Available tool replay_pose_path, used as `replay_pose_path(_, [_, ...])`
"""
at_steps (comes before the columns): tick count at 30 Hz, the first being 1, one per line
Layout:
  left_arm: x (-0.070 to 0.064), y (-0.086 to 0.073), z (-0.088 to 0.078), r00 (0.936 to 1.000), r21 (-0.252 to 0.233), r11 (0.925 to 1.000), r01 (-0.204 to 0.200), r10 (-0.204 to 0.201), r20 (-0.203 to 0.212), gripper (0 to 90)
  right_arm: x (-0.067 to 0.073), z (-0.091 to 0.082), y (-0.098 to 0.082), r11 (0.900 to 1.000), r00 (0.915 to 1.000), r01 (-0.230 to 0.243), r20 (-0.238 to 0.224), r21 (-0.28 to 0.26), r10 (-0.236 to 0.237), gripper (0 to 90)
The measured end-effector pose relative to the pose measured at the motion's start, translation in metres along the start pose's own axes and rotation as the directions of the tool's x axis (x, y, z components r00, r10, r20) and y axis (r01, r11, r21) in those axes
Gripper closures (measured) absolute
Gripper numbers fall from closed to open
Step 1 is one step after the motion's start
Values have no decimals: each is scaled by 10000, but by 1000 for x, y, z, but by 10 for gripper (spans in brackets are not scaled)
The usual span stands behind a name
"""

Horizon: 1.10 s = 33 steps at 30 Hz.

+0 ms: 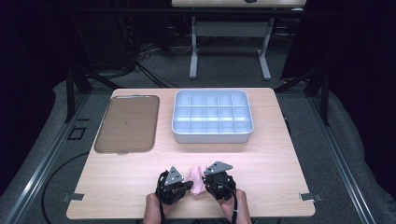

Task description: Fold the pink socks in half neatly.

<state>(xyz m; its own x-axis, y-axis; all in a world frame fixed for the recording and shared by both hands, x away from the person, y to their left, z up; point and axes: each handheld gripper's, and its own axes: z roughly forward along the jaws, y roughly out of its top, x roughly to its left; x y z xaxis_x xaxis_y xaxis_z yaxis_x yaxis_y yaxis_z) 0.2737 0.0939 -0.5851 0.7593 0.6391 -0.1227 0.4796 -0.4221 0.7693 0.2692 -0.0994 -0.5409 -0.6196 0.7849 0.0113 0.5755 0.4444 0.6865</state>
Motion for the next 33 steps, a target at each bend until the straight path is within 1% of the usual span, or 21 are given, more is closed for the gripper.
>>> replay_pose_path(4, [0, 0, 0, 9999, 11, 9999, -108, 108, -43, 900, 2, 1, 5, 10000, 9993, -21, -368, -68, 18, 840])
replay_pose_path(6, [0, 1, 0, 9999, 76, 9999, -117, 117, -102, 900, 4, 3, 7, 10000, 9992, 28, -407, -92, -31, 839])
replay_pose_path(8, [-1, 1, 0, 10000, 115, 9999, -72, 72, -19, 899, 5, 4, 8, 9999, 9990, 105, -441, -41, -107, 839])
replay_pose_path(11, [1, 2, 0, 10000, 128, 9999, -88, 88, 4, 899, 5, 5, 8, 9999, 9994, 135, -336, 87, -132, 840])
replay_pose_path(14, [0, 3, 0, 9999, 156, 9998, -80, 81, -77, 899, 0, 6, 4, 9991, 10000, 96, -6, 405, -96, 842])
replay_pose_path(15, [0, 3, 0, 9998, 181, 9997, -159, 161, -85, 898, -1, 6, 3, 9989, 9999, 75, 77, 458, -79, 842])
replay_pose_path(17, [0, 4, 0, 9998, 197, 9997, -155, 158, -117, 898, -3, 7, 1, 9977, 9997, 187, 149, 649, -197, 842])
replay_pose_path(18, [0, 5, -1, 9999, 178, 9998, -104, 106, -120, 897, -3, 8, 0, 9977, 9995, 224, 227, 646, -239, 842])
replay_pose_path(19, [0, 5, -2, 10000, 63, 10000, -47, 47, -37, 896, -1, 8, 0, 9970, 9991, 276, 305, 729, -299, 842])
replay_pose_path(21, [0, 5, -6, 9991, -418, 9989, 195, -179, 380, 892, 1, 9, 0, 9958, 9979, 432, 450, 811, -469, 842])
replay_pose_path(22, [0, 6, -8, 9984, -585, 9980, 232, -201, 523, 888, 1, 9, 0, 9955, 9978, 437, 451, 837, -476, 842])
replay_pose_path(23, [-1, 7, -9, 9980, -622, 9979, 159, -120, 628, 887, 1, 9, 0, 9958, 9981, 424, 420, 808, -459, 842])
replay_pose_path(25, [-3, 8, -7, 9973, -542, 9985, 102, -62, 735, 883, 1, 10, 0, 9956, 9981, 436, 408, 829, -471, 842])
replay_pose_path(26, [-4, 9, -3, 9968, -366, 9993, 56, -26, 804, 883, 1, 10, 0, 9958, 9982, 416, 393, 813, -449, 842])
replay_pose_path(27, [-5, 8, -1, 9967, -314, 9995, 23, 3, 817, 883, 0, 9, 0, 9960, 9983, 397, 384, 799, -429, 841])
replay_pose_path(29, [-7, 8, 5, 9976, -65, 9999, -138, 142, 673, 884, 0, 9, 0, 9969, 9989, 333, 303, 706, -355, 842])
replay_pose_path(30, [-7, 8, 6, 9972, -37, 9998, -217, 219, 718, 887, -1, 8, 1, 9969, 9992, 301, 235, 731, -319, 841])
replay_pose_path(31, [-9, 8, 7, 9977, -22, 9997, -232, 233, 641, 890, -1, 8, 0, 9975, 9994, 281, 200, 643, -295, 840])
replay_pose_path(32, [-9, 8, 7, 9975, 20, 9994, -343, 341, 617, 894, -2, 8, 0, 9982, 9998, 178, 89, 575, -184, 840])
replay_pose_path(33, [-10, 8, 8, 9977, 18, 9994, -332, 331, 591, 894, -3, 7, 1, 9982, 9999, 168, 30, 578, -170, 839])
